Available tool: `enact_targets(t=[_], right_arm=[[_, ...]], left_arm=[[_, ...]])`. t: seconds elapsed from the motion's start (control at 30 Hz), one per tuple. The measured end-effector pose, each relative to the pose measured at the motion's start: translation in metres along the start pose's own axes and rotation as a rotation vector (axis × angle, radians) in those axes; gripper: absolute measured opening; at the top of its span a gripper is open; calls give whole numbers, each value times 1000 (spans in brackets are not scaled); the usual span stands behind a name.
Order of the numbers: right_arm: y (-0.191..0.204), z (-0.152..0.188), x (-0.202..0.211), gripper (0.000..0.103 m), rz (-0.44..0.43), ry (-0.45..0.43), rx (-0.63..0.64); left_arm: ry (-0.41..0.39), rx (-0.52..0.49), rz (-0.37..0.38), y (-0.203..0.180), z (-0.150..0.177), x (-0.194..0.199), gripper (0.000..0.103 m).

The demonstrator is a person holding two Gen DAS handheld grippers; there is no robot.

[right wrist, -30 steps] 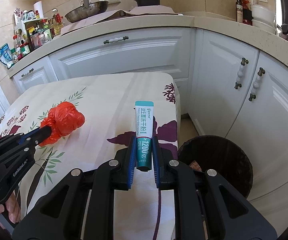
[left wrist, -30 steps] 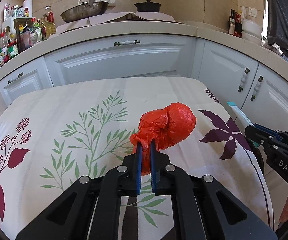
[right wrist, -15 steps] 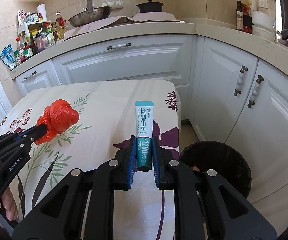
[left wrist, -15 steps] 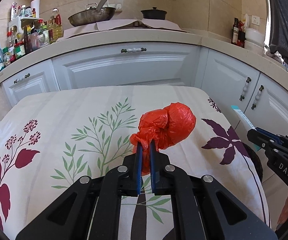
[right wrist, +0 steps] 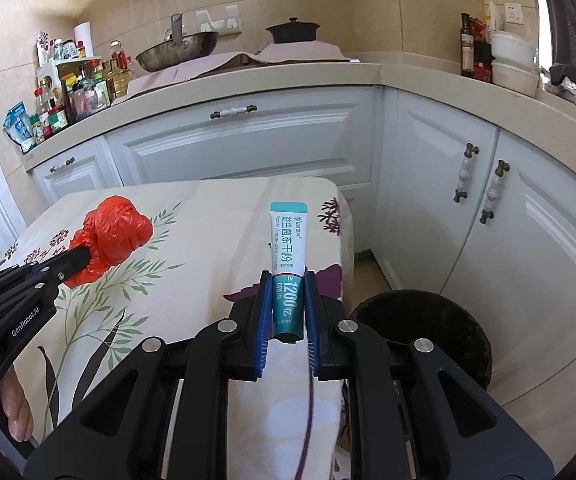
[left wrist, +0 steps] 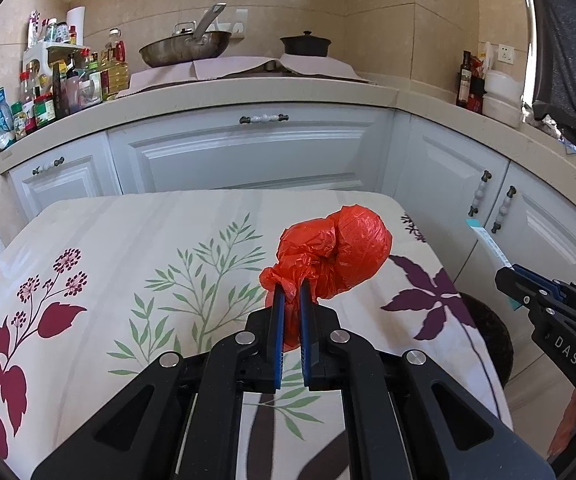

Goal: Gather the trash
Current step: 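Carry the red bag and toothpaste tube over the black bin and open both tools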

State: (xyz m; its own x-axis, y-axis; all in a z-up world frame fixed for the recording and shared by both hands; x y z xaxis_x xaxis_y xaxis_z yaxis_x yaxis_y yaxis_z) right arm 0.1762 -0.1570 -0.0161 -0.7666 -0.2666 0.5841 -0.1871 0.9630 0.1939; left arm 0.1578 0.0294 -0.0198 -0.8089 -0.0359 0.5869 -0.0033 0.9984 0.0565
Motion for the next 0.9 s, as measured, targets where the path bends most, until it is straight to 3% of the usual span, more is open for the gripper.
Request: enact_targets(t=[0.9], right_arm=[[-105, 3, 80, 15, 183, -136, -114]], left_arm=[[-84, -99, 169, -112, -23, 30, 7]])
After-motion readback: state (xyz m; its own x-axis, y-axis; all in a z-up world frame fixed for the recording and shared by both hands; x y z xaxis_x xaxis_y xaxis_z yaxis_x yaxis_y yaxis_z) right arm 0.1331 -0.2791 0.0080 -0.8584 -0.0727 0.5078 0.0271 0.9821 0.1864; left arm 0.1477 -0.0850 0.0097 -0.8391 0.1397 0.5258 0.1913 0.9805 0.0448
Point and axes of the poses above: each gripper's, at about its wrist camera, not at the fingertips, and x roughly against the way its jaws point, y to its left, z to its underside, the point moved 3 cm from there along -x, roughly the way its jaws point, and after that the axes turned 7 degrees about -x, right-handed, at the moved point
